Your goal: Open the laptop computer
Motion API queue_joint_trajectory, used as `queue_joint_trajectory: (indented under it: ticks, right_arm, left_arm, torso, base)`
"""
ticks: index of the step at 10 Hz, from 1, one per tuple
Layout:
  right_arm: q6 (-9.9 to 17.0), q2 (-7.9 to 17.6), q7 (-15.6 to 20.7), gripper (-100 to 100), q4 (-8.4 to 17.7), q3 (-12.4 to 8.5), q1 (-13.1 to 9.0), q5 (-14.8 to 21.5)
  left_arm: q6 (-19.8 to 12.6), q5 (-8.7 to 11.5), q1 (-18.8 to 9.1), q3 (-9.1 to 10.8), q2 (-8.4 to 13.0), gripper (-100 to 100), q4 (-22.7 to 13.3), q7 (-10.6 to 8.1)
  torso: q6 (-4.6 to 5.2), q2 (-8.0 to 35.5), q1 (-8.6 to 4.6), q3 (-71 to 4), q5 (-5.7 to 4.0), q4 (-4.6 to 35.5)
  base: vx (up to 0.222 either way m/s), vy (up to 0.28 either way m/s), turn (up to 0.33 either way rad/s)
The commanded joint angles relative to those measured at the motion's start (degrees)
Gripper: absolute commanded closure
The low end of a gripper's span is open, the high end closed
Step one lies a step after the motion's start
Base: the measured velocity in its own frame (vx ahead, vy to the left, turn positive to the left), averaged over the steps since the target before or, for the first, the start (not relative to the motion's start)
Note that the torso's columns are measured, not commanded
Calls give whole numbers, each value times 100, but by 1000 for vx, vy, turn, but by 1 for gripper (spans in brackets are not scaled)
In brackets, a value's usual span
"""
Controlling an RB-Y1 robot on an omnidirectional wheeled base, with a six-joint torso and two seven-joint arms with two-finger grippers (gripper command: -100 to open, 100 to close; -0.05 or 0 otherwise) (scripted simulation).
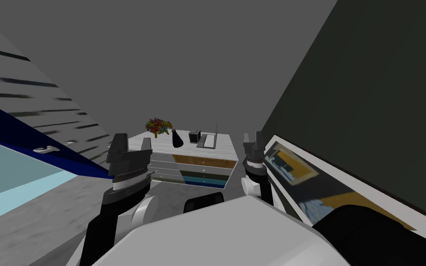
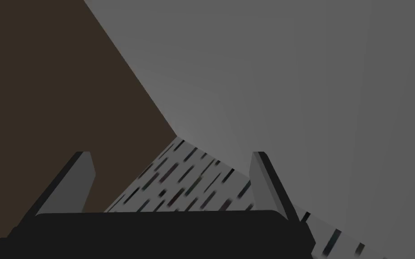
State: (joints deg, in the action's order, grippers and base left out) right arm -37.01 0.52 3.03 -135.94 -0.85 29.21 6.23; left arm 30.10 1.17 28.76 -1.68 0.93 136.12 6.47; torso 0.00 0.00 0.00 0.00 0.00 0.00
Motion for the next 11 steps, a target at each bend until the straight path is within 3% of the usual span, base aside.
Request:
queue_joint_trajectory:
  ticks: [1, 9, 10, 11]
  right_arm:
    - [0, 0, 0, 0, 0, 0, 0, 0]
    - [0, 0, 0, 0, -2, 0, 0, 0]
    - [28, 188, 1, -100, 15, -50, 28, 29]
    - [56, 324, 2, -100, 30, -100, 56, 59]
  left_arm:
    - [0, 0, 0, 0, 0, 0, 0, 0]
    - [1, 0, 0, 0, 0, 0, 2, 0]
    - [1, 0, 0, 0, 0, 0, 2, 0]
    - [0, 0, 0, 0, 0, 0, 0, 0]
  torso:
    - [0, 232, 0, -467, 0, 235]
    - [0, 3539, 0, -7073, 0, 3537]
    - [0, 3962, 0, -7919, 0, 3960]
    - [0, 4154, 2, -8314, 1, 4149]
  base:
    - [0, 0, 0]
    - [0, 0, 0]
    - [8, 10, 11]
    - [8, 21, 18]
